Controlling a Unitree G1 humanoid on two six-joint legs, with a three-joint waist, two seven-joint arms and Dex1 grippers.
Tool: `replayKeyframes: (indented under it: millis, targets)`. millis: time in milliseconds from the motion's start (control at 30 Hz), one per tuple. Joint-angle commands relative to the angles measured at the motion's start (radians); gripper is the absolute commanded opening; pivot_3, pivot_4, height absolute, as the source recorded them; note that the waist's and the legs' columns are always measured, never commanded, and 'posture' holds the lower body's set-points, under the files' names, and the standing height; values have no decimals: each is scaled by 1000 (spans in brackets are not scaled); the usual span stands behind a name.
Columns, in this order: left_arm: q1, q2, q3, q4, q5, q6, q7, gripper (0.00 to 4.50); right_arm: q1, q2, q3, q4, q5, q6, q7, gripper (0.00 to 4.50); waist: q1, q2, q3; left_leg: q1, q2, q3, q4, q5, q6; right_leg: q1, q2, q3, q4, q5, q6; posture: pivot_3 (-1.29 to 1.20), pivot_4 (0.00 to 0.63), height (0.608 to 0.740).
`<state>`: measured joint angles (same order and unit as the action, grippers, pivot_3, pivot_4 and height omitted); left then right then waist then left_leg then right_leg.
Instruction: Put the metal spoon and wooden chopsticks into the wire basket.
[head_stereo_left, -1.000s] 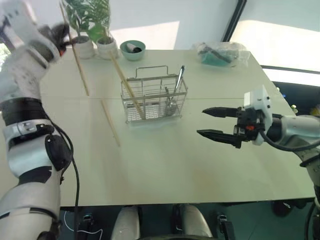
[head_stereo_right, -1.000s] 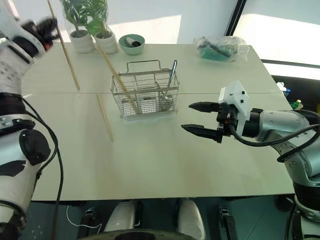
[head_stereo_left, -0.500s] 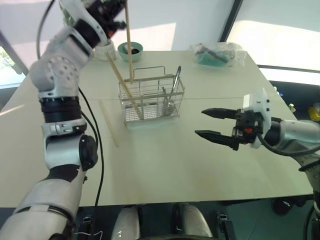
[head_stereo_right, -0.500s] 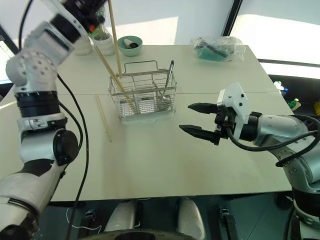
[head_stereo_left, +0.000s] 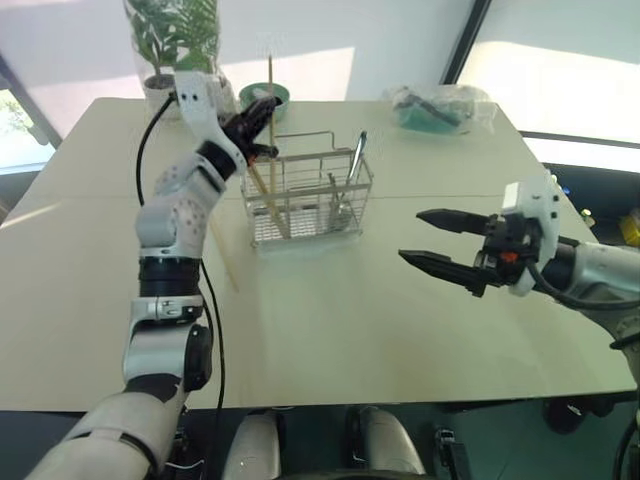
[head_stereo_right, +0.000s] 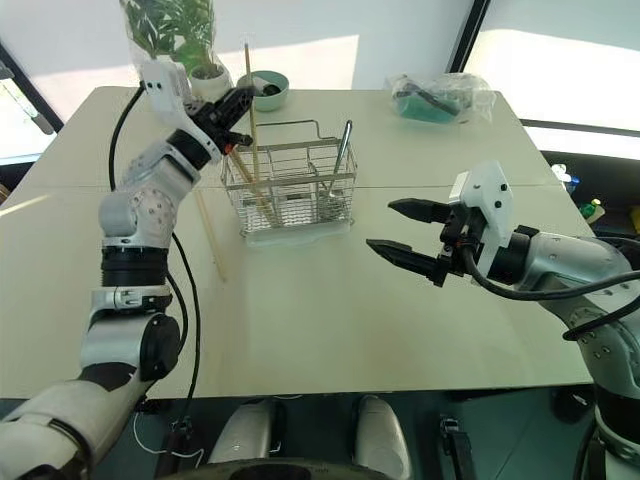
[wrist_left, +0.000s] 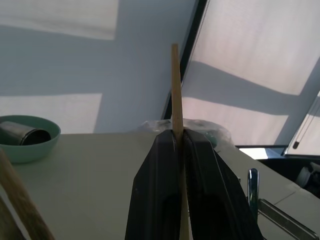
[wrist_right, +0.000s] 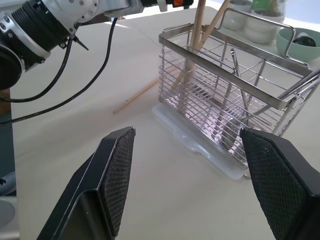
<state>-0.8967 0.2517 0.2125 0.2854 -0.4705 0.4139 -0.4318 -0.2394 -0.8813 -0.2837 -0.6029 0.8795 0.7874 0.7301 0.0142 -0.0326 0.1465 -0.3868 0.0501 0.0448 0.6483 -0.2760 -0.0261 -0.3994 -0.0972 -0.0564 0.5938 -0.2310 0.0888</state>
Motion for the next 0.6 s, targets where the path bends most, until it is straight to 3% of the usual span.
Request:
replayKeyframes:
  millis: [33, 200, 233, 433, 600]
  targets:
    - [-28, 3, 19, -85, -31, 2, 8, 1563, -25, -3, -29, -7, 24, -2, -10, 3483, 0, 0, 0, 0, 0, 0, 0, 0, 0, 0, 0, 0, 0, 0, 1, 0, 150, 717]
    - [-52, 37, 43, -178, -104, 102, 6, 4160, -41, -1, -15, 16, 20, -3, -12, 3483, 0, 0, 0, 0, 0, 0, 0, 0, 0, 0, 0, 0, 0, 0, 1, 0, 150, 717]
    - [-62, 55, 52, -197, -124, 130, 6, 4470, -45, 1, -9, 22, 15, -5, -12, 3483, 0, 0, 0, 0, 0, 0, 0, 0, 0, 0, 0, 0, 0, 0, 1, 0, 150, 717]
    - [-190, 191, 165, -165, -220, 301, 93, 4470, -78, 14, 27, 55, -10, -18, -13, 3483, -4, 0, 0, 1, 0, -1, 0, 0, 0, 0, 0, 0, 0, 0, -1, 0, 150, 717]
    - [-259, 344, 56, 126, 71, 362, 336, 4470, -90, 34, 47, 66, -22, -30, -6, 3483, -1, 2, 0, 5, 0, -1, -2, 0, 0, 3, 1, 0, 2, 1, 3, 0, 150, 717]
